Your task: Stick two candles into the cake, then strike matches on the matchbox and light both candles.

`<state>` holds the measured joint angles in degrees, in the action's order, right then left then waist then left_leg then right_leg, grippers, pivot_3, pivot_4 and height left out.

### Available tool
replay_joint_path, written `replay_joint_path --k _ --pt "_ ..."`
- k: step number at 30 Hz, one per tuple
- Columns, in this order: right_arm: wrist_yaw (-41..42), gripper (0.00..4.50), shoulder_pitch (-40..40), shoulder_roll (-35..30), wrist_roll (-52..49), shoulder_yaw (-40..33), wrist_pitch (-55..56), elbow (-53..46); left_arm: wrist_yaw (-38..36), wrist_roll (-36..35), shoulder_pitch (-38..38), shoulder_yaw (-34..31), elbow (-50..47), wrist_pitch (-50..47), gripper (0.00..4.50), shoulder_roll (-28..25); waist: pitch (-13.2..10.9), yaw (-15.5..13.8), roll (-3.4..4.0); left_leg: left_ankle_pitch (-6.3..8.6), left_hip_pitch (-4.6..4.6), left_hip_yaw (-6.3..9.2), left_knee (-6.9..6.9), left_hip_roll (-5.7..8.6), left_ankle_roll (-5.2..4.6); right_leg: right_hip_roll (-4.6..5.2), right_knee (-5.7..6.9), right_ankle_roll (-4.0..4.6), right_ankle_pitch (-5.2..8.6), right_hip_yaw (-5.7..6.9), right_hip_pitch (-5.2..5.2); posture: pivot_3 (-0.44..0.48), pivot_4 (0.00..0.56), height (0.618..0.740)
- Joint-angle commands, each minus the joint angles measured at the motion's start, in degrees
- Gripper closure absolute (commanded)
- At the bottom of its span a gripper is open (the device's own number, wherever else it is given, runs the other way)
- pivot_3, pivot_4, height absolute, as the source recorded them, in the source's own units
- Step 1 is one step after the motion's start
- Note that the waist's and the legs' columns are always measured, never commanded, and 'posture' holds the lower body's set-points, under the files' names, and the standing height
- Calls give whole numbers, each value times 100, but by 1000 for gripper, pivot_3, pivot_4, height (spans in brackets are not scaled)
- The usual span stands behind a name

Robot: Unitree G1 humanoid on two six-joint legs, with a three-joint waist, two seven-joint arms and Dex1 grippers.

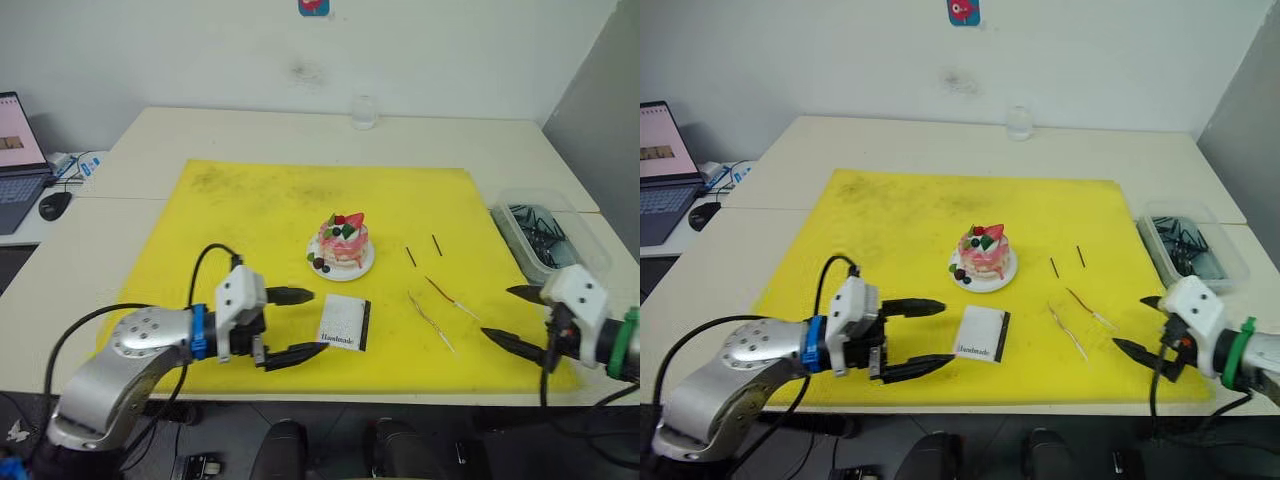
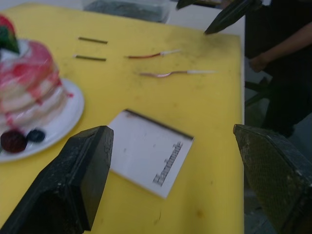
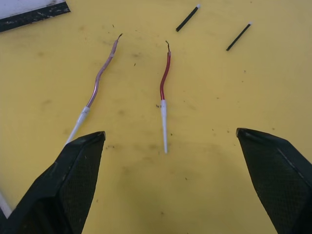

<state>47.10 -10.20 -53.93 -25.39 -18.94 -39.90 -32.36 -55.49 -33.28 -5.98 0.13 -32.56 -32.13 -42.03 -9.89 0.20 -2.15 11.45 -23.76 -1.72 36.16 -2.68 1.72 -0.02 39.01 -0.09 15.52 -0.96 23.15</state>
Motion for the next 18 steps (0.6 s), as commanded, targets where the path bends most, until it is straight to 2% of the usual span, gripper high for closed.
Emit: replay_joint_path --k 1,7,16,18 --pt "-229 0 350 -95 165 321 -248 72 92 31 -239 207 -159 4 146 62 0 1 0 0 -1 1 -1 0 0 -5 0 0 0 1 1 0 150 740" --pt "-428 0 620 59 586 880 -28 504 239 38 -308 375 -265 -24 146 126 0 -2 0 0 -5 1 -3 0 0 -34 -3 4 3 2 3 0 150 740" --pt "-439 0 773 266 856 1221 245 919 325 23 -361 408 -236 -26 146 129 0 3 0 0 -2 3 0 -1 0 -34 0 2 1 -1 2 0 150 740" --pt "-425 593 764 292 887 1270 282 997 342 18 -382 422 -237 -30 0 139 0 3 0 0 -2 3 0 -1 0 -34 -1 2 1 -1 2 0 150 740"
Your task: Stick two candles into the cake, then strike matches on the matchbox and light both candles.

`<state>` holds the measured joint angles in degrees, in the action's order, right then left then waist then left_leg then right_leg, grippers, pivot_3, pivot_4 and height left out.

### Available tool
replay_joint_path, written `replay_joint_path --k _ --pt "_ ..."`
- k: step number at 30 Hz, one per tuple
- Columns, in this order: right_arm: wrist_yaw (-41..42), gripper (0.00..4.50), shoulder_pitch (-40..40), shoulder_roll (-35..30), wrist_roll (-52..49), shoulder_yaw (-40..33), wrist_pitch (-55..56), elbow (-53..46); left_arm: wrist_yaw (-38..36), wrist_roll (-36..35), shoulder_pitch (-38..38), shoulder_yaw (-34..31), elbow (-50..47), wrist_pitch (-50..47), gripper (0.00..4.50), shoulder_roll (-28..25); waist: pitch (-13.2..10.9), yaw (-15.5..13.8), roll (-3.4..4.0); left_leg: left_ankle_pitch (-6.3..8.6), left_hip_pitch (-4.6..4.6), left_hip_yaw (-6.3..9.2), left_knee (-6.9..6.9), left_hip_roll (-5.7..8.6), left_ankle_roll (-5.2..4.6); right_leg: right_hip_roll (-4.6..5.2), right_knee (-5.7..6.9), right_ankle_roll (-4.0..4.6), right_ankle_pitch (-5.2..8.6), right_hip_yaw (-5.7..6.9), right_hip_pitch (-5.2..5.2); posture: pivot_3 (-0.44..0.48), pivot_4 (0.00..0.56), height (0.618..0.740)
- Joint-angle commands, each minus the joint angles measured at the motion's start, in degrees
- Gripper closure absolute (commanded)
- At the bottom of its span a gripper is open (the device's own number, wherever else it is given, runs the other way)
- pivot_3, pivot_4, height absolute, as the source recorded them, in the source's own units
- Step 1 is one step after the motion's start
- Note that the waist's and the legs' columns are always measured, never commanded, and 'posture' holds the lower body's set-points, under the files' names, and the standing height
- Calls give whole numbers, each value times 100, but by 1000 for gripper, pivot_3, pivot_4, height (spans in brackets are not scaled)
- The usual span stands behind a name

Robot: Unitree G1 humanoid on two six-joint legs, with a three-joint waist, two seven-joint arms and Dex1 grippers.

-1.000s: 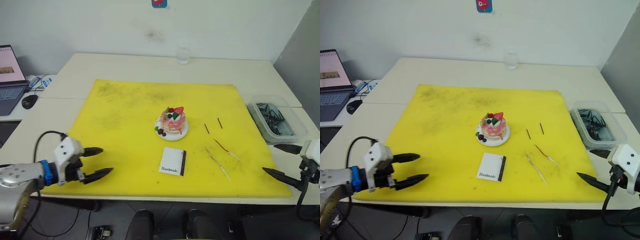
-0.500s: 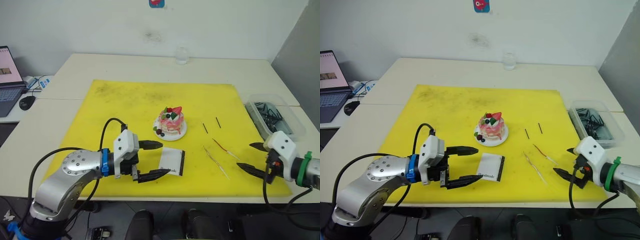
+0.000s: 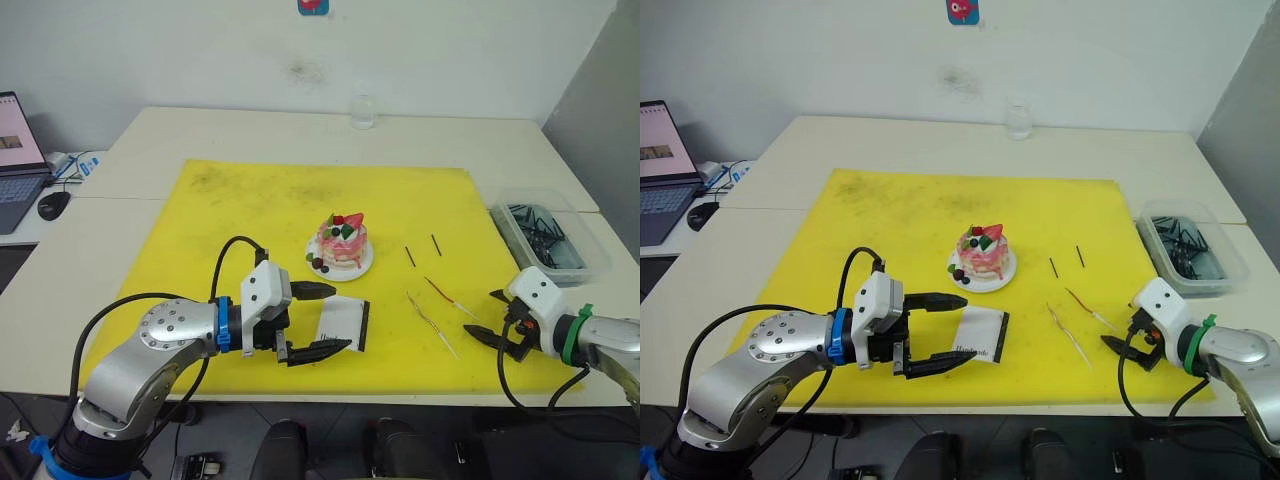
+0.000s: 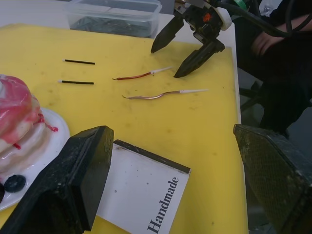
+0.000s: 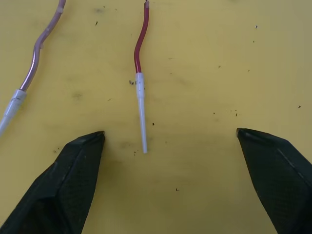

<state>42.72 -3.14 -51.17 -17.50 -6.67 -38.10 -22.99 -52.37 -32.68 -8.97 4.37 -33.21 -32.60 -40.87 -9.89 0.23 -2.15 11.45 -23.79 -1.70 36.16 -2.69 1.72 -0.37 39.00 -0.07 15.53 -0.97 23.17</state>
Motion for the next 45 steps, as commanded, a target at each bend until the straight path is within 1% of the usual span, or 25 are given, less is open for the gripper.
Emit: replay_joint_path --k 1,2,3,4,8,9,10,11,12,17,21,25,29,32,34,36,39,42,45 --pt "17 922 55 26 93 62 87 84 33 -45 -85 2 -172 17 0 25 0 0 0 0 0 0 0 0 0 0 0 0 0 0 0 0 150 740" --pt "26 1243 54 36 84 83 70 107 36 -42 -89 11 -168 22 0 25 0 0 0 0 0 0 0 0 0 0 0 0 0 0 0 0 150 740" --pt "44 1659 49 47 64 95 54 118 38 -42 -86 16 -171 26 0 23 0 0 0 0 0 0 0 0 0 0 0 -1 0 -1 0 0 150 740" --pt "63 1942 45 60 39 101 33 123 40 -43 -86 20 -173 28 0 22 0 0 0 0 1 0 1 0 0 0 0 -1 -1 -1 -1 0 150 740" --pt "73 3450 32 86 18 106 -41 82 56 -47 -68 16 -179 31 0 17 0 0 0 0 1 1 7 -2 0 1 0 -5 -4 -3 -3 0 150 740" --pt "76 3723 26 88 18 106 -45 68 58 -49 -59 18 -185 18 0 8 0 0 0 0 1 1 8 -2 -1 1 0 -5 -4 -4 -4 0 150 740" --pt "86 4119 26 90 2 110 -73 44 73 -70 -47 19 -193 -17 0 10 0 0 0 0 1 1 12 -2 -1 2 0 -5 -4 -4 -5 0 150 740" --pt "93 4417 22 92 -8 110 -92 20 83 -89 -34 16 -204 -44 0 9 0 0 0 0 0 2 14 -2 -1 3 0 -5 -4 -4 -6 0 150 740" --pt "96 4473 20 94 -23 102 -115 -13 97 -97 -11 18 -219 -66 0 8 0 0 0 0 0 2 15 -2 -1 4 0 -4 -3 -5 -6 0 150 740" --pt "137 4473 16 65 -156 -28 -268 -172 142 -47 127 11 -255 -99 0 -20 0 -1 0 0 0 3 15 -3 -1 6 0 -5 -4 -5 -6 0 150 740" --pt "234 4473 -15 14 -376 -265 -403 -314 238 -72 176 -37 -219 -163 0 -6 0 -5 0 0 -2 4 13 -4 -1 5 0 -4 -3 0 -5 0 150 740" --pt "506 4473 -101 -97 -728 -720 -544 -434 297 -12 175 -29 -118 -188 0 10 0 -6 0 0 -3 5 13 -3 -1 5 0 -4 -3 -1 -4 0 150 740" --pt "672 4473 -142 -175 -989 -1016 -652 -483 351 -42 189 -41 -89 -210 0 34 0 -6 0 0 -3 4 13 -3 -1 5 -1 -4 -3 -2 -3 0 150 740" --pt "781 4473 -72 -129 -1384 -1266 -803 -599 522 -309 155 -155 -46 -470 0 170 -1 -6 1 0 -4 5 12 -3 -1 5 -1 -3 -2 -1 -3 0 150 740" --pt "691 4473 134 36 -1850 -1414 -1064 -766 821 -838 76 -387 -22 -963 0 370 -1 2 0 0 -4 6 12 -4 -1 4 -1 -4 -3 -1 -3 0 150 740" --pt "471 4473 460 277 -2423 -1527 -1397 -970 1198 -1568 -55 -677 10 -1593 0 559 -2 10 -1 0 -4 7 12 -7 -1 3 1 -6 -4 -1 -3 0 150 740" --pt "-102 4473 1025 646 -3430 -1683 -2012 -1197 1678 -2568 -265 -1009 -6 -2211 0 756 -2 11 -1 0 -4 15 13 -7 -1 -2 5 -10 -6 4 -3 0 150 740" --pt "-806 4473 1545 943 -4487 -1732 -2410 -1285 2349 -3711 -571 -1261 97 -2527 0 1017 -2 9 -2 0 -8 17 13 -6 -1 -4 3 -10 -6 3 -4 0 150 740" --pt "-1628 4473 2004 1193 -5655 -1559 -2511 -1248 3037 -4866 -899 -1306 270 -2558 0 1245 -3 8 -3 0 -13 17 14 -5 -1 -1 0 -10 -6 1 -4 0 150 740"
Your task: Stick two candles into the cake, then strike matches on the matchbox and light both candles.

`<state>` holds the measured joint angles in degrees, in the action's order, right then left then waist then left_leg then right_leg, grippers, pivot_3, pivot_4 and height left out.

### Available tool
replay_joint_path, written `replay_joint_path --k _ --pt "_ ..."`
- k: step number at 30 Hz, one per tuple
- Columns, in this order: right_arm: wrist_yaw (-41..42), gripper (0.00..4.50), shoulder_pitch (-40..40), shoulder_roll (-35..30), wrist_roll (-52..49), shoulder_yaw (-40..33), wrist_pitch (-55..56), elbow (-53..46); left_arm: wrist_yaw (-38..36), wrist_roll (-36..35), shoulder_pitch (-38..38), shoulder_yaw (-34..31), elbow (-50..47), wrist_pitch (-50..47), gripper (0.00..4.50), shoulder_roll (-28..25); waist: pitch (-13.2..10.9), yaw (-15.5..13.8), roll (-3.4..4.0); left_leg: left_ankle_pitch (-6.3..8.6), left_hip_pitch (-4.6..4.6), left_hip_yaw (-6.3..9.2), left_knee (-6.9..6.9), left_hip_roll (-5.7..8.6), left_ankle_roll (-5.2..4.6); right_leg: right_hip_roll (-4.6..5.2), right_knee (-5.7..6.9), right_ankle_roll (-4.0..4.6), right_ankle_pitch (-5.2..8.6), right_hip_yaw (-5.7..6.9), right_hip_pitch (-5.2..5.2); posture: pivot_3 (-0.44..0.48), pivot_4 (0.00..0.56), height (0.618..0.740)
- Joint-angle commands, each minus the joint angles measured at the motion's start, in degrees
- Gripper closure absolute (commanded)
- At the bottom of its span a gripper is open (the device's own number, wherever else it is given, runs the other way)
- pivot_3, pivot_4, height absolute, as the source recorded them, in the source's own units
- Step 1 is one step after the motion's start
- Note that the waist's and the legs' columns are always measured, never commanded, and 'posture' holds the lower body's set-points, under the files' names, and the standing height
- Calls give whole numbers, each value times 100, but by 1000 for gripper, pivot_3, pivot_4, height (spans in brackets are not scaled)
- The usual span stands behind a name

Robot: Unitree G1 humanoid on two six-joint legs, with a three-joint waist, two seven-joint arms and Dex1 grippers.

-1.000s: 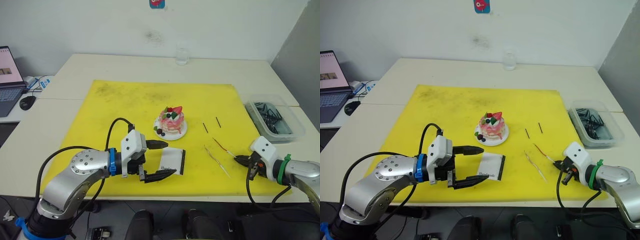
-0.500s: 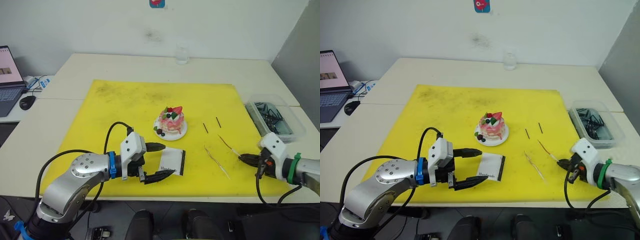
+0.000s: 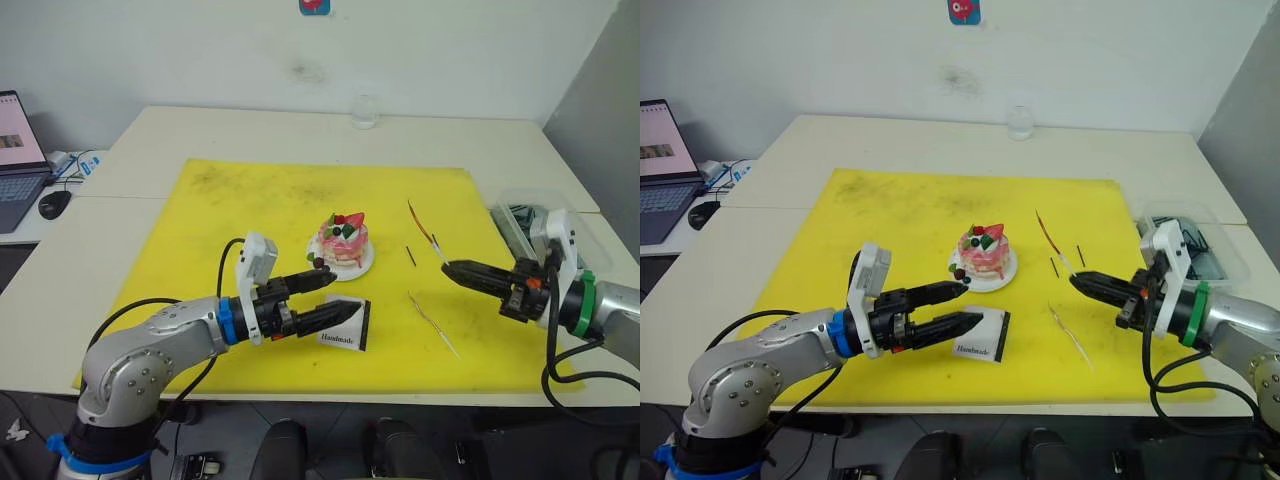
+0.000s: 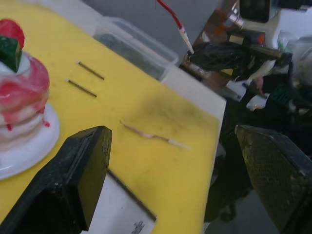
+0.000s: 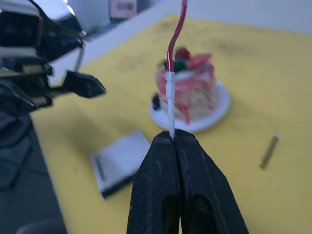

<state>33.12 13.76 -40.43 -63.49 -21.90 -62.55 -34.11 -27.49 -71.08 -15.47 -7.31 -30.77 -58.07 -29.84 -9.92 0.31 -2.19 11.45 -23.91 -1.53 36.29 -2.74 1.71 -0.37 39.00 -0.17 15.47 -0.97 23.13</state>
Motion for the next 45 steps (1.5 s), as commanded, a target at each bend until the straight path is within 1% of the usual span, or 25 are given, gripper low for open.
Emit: replay_joint_path --k 1,4,6,8,13,23,26,33,38,39,45 --pt "-938 4473 437 172 -1430 48 -57 -106 748 -1313 -340 -117 79 21 0 197 0 0 0 0 -1 -1 0 2 0 0 -1 0 0 -1 0 0 150 740" --pt "-1706 4473 796 262 -2402 428 104 -28 1309 -1971 -621 -4 267 226 0 426 0 2 0 0 0 -3 0 3 0 1 -1 -1 -1 -4 0 0 150 740" --pt "-2084 4473 961 253 -2828 659 229 33 1588 -2215 -766 67 397 369 0 590 0 2 0 0 0 -2 0 7 0 -1 -1 -1 -1 -2 0 0 150 740" --pt "-2277 4473 1037 183 -3083 835 315 62 1760 -2362 -866 148 491 483 0 744 0 1 0 0 0 -2 0 8 0 -1 0 -1 -1 -2 0 0 150 740" --pt "-2501 4473 1147 73 -3362 1142 531 72 1993 -2685 -1002 296 600 696 0 997 0 0 0 0 -2 -6 0 11 0 -3 -3 -1 0 -3 0 0 150 740" --pt "-2572 4473 1255 -66 -3403 1402 785 140 1947 -2713 -1013 386 793 808 0 1023 0 -2 0 0 -1 -7 0 10 0 -13 -3 1 0 -2 1 0 150 740" --pt "-2539 4500 1199 -120 -3416 1396 812 108 1951 -2725 -1004 387 814 838 537 1061 0 -3 0 0 -2 -7 0 9 0 -13 -5 0 0 -4 2 0 150 740" --pt "-2482 4500 1123 -177 -3405 1423 862 70 1970 -2822 -943 376 734 893 2729 1134 0 -3 0 0 -2 -7 0 9 0 -12 -5 1 0 -3 2 0 150 740" --pt "-2512 4500 1162 -191 -3453 1444 882 61 1914 -2879 -910 417 667 840 4365 1061 0 -3 0 0 -3 -6 0 9 0 -12 -6 1 0 -4 3 0 150 740" --pt "-2522 4500 1185 -196 -3459 1454 883 70 1886 -2874 -895 428 652 818 4469 1031 0 -3 0 0 -3 -7 0 8 0 -12 -6 1 0 -3 3 0 150 740" --pt "-2443 4500 1259 -260 -3415 1543 839 93 1746 -2776 -893 464 609 807 4469 913 0 -3 0 0 -4 -6 -1 7 0 -11 -7 1 0 -3 4 0 150 740"
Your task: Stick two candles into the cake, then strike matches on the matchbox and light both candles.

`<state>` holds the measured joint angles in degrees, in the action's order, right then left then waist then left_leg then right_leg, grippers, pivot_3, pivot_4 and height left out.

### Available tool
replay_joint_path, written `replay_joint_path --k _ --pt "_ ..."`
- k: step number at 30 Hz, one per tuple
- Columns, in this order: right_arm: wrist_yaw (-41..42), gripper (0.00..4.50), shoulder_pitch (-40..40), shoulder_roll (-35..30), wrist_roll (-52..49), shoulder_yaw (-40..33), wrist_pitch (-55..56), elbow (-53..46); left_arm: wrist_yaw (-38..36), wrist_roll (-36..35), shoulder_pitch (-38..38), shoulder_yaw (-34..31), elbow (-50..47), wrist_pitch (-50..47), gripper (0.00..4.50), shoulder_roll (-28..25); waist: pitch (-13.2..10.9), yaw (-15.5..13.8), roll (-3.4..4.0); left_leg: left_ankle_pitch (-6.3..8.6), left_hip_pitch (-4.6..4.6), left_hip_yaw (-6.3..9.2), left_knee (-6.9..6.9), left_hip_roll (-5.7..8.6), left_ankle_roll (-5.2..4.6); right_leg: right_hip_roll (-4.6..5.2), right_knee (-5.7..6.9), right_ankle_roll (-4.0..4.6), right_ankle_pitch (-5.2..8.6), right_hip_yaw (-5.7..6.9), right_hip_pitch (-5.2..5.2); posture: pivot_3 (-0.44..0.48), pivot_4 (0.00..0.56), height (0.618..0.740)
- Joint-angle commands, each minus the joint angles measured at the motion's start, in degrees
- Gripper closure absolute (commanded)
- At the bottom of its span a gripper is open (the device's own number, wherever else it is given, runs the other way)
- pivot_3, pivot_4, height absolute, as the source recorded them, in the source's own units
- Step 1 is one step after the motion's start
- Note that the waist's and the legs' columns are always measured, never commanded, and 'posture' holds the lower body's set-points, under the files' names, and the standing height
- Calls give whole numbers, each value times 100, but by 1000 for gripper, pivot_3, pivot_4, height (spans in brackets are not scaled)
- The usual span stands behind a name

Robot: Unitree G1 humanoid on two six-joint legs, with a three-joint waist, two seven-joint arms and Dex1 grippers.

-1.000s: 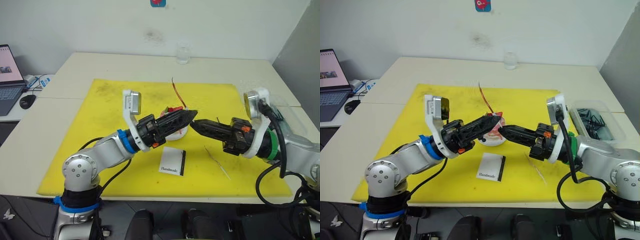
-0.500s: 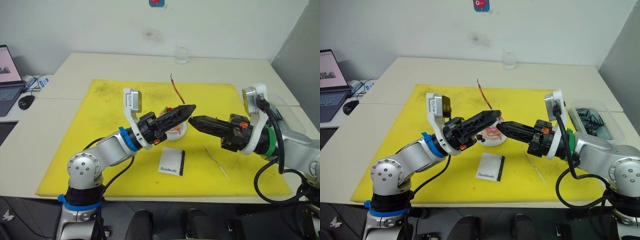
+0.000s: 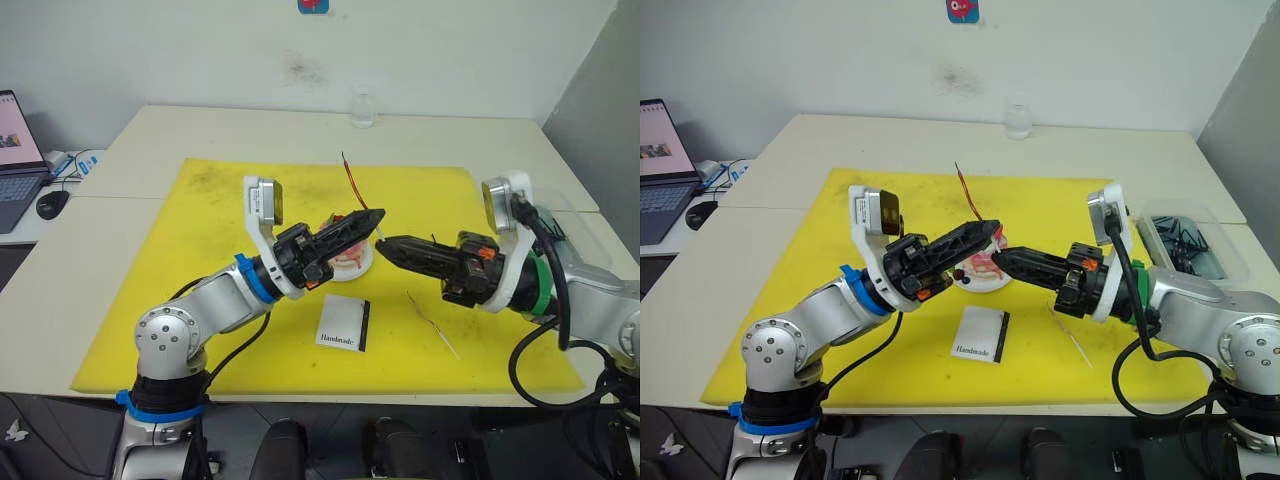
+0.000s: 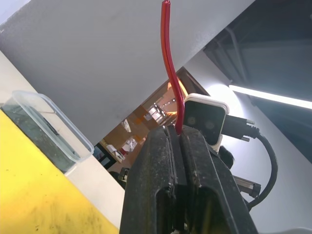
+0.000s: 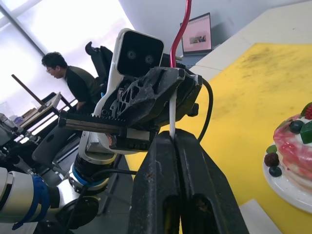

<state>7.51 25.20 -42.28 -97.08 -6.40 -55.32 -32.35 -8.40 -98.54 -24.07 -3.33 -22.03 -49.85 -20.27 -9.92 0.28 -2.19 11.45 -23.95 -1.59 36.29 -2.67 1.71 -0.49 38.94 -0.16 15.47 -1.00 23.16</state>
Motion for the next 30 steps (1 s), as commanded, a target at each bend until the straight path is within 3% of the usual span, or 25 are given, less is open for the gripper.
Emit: replay_joint_path --k 1,3,7,10,13,16,20,30 --pt "168 4089 115 -88 2 7 101 -95 -172 6 -43 62 -269 3 4500 -51 0 0 0 0 0 0 0 0 0 0 0 0 0 0 0 0 150 740" --pt "305 3621 109 -143 223 39 71 -140 -305 336 -103 66 -310 13 4500 -166 0 0 0 0 -1 -1 0 0 0 0 -2 0 0 -1 0 0 150 740" --pt "863 2251 101 -437 1131 152 34 -325 -527 1132 -329 -68 -305 170 4500 -478 -1 -3 0 0 0 -1 -4 1 0 0 -4 2 1 2 3 0 150 740" --pt "1348 1108 88 -701 1996 320 136 -488 -797 2171 -556 -208 -117 467 4500 -915 -1 -1 0 0 1 -2 -11 3 0 0 -6 5 3 2 4 0 150 740" --pt "1768 34 109 -863 2868 542 342 -639 -1514 3505 -708 -145 210 932 4500 -1625 -2 4 1 0 3 -5 -22 5 1 -2 -7 11 6 2 10 0 150 740" --pt "1907 34 191 -825 3764 829 629 -699 -2110 4325 -783 -29 665 1351 4500 -1883 -4 -4 3 1 3 -7 -32 1 1 -10 -8 24 15 6 15 0 150 740" --pt "1891 34 366 -514 4362 1068 752 -622 -2802 5212 -823 304 1242 1912 4500 -1694 -4 -8 3 1 -11 -9 -32 -6 2 -7 -17 27 17 11 20 0 150 740" --pt "1784 34 394 -39 5068 1245 594 -718 -3424 6248 -885 379 2110 2516 4500 -1063 -6 -7 0 1 -42 -8 -27 -11 2 10 -19 12 14 14 39 0 150 740"
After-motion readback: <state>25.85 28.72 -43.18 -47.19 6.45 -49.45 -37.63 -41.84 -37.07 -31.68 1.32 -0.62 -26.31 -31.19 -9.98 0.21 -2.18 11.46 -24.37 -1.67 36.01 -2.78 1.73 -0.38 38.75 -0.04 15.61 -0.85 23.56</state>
